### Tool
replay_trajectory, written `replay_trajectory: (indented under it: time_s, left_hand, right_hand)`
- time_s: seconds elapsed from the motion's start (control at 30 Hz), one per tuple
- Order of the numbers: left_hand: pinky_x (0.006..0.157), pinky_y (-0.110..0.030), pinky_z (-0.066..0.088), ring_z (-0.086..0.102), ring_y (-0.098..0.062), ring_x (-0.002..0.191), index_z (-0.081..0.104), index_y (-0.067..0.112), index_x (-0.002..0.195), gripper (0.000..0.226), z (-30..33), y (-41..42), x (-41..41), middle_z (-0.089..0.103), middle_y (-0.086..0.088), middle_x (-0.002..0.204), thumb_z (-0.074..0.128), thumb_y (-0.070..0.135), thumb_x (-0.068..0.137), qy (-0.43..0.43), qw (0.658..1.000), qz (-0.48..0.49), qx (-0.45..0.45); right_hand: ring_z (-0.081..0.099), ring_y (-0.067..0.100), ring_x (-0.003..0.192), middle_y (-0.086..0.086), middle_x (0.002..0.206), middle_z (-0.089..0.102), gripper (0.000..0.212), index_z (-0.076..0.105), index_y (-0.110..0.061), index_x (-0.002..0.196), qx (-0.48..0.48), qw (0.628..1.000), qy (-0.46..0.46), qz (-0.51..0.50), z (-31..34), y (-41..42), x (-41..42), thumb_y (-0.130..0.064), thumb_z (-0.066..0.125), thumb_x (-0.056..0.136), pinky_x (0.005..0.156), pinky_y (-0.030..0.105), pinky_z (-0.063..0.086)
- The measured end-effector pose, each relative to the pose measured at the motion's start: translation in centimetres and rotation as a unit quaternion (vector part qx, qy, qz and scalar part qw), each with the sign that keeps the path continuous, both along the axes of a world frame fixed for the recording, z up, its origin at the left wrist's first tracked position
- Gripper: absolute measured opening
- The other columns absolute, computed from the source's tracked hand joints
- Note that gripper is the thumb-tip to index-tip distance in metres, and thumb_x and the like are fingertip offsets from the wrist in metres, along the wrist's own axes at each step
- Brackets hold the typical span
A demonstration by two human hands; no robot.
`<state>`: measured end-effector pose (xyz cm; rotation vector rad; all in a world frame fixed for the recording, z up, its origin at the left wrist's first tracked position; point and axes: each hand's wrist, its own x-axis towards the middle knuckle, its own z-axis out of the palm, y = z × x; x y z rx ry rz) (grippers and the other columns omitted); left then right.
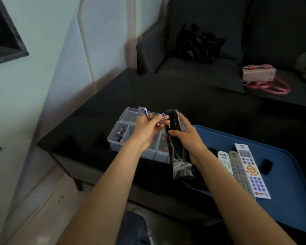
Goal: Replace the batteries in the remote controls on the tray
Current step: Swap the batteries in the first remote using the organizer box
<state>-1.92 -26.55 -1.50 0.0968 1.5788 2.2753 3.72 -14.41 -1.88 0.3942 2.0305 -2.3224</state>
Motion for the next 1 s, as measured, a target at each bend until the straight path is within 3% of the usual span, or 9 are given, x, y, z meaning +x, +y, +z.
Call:
replay_trajectory:
  time_s: [0.17, 0.3, 0.47, 0.63, 0.73, 0.87, 1.0]
  left_hand:
    - [0.066, -0.017, 0.053, 0.069, -0.009, 0.07, 0.05, 0.012, 0.069, 0.024, -0.6, 3.2, 0.7, 0.07, -0.004, 0.078, 0.055, 0.004, 0.09, -0.012, 0.999, 0.006, 0.035]
    - [0.049, -0.015, 0.045, 0.065, -0.006, 0.058, 0.041, 0.016, 0.069, 0.031, -1.5, 5.7, 1.0, 0.069, 0.004, 0.063, 0.066, 0.005, 0.083, 0.03, 0.998, 0.055, -0.029]
    - [0.056, -0.017, 0.052, 0.069, -0.013, 0.06, 0.049, 0.007, 0.095, 0.024, -2.9, 8.8, 1.9, 0.069, -0.003, 0.09, 0.068, 0.006, 0.082, 0.111, 0.983, 0.093, -0.112]
    - [0.053, -0.021, 0.053, 0.066, -0.013, 0.053, 0.035, 0.019, 0.07, 0.037, -3.4, 10.4, 1.9, 0.069, -0.002, 0.079, 0.066, 0.005, 0.082, 0.196, 0.962, 0.097, -0.163]
    - [0.06, -0.022, 0.055, 0.069, -0.015, 0.06, 0.037, 0.014, 0.071, 0.031, -3.6, 11.0, 1.6, 0.071, -0.007, 0.077, 0.064, 0.008, 0.085, 0.202, 0.968, 0.055, -0.142]
    - [0.067, -0.023, 0.055, 0.071, -0.021, 0.076, 0.04, 0.01, 0.08, 0.017, -3.9, 11.4, 1.4, 0.071, -0.012, 0.09, 0.051, 0.01, 0.093, 0.152, 0.984, -0.016, -0.094]
    - [0.075, -0.024, 0.055, 0.07, -0.023, 0.086, 0.036, 0.012, 0.075, 0.023, -3.7, 11.2, 1.5, 0.07, -0.011, 0.097, 0.045, 0.004, 0.095, 0.158, 0.984, -0.06, -0.048]
  right_hand:
    - [0.068, 0.032, 0.096, 0.015, 0.123, 0.059, 0.066, 0.033, -0.031, 0.143, -0.01, 0.999, 0.007, -0.034, -0.7, 3.8, 1.0, 0.003, 0.054, 0.091, 0.068, 0.039, 0.06]
    - [0.07, 0.028, 0.087, 0.017, 0.122, 0.059, 0.072, 0.029, -0.034, 0.147, -0.02, 0.999, -0.004, -0.041, -1.1, 6.2, 1.7, 0.002, 0.055, 0.091, 0.061, 0.038, 0.06]
    - [0.069, 0.028, 0.088, 0.014, 0.111, 0.065, 0.07, 0.03, -0.035, 0.145, -0.027, 0.998, -0.014, -0.053, -2.2, 8.4, 2.4, 0.003, 0.054, 0.091, 0.065, 0.042, 0.059]
    - [0.07, 0.027, 0.088, 0.018, 0.115, 0.064, 0.071, 0.029, -0.036, 0.145, -0.012, 0.998, -0.008, -0.054, -3.3, 9.3, 2.9, 0.002, 0.054, 0.091, 0.065, 0.042, 0.059]
    - [0.07, 0.028, 0.089, 0.017, 0.116, 0.063, 0.072, 0.027, -0.036, 0.146, -0.01, 0.999, -0.004, -0.051, -3.6, 9.7, 3.0, 0.002, 0.054, 0.092, 0.067, 0.044, 0.059]
    - [0.07, 0.027, 0.088, 0.016, 0.116, 0.064, 0.072, 0.027, -0.037, 0.146, -0.026, 0.998, -0.005, -0.049, -3.6, 10.2, 3.3, 0.002, 0.054, 0.092, 0.068, 0.044, 0.059]
    - [0.07, 0.028, 0.09, 0.016, 0.119, 0.062, 0.071, 0.027, -0.036, 0.146, -0.037, 0.998, 0.002, -0.046, -3.3, 10.5, 3.4, 0.002, 0.054, 0.092, 0.067, 0.043, 0.059]
